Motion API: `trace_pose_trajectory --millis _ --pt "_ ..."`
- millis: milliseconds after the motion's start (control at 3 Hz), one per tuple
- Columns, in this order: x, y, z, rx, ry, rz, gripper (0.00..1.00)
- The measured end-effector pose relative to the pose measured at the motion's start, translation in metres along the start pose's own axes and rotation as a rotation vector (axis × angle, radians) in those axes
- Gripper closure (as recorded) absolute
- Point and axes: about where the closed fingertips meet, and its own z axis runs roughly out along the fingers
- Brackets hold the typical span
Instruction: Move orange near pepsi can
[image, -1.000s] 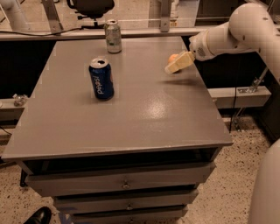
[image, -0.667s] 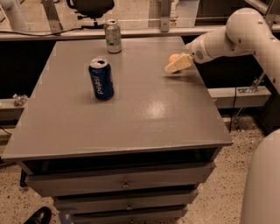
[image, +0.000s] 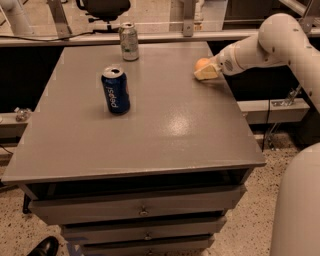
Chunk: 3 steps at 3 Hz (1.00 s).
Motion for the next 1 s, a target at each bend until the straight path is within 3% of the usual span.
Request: trace_pose_trajectory --millis 333,667,1000 --pt "-0.002 0.000 -0.004 -0.016 -0.021 0.025 0.87" --pt "-0.011 0.005 -0.013 -0.054 -0.065 0.066 1.00" --pt "-0.031 0.016 -0.035 -0.109 -0.110 0.129 1.00"
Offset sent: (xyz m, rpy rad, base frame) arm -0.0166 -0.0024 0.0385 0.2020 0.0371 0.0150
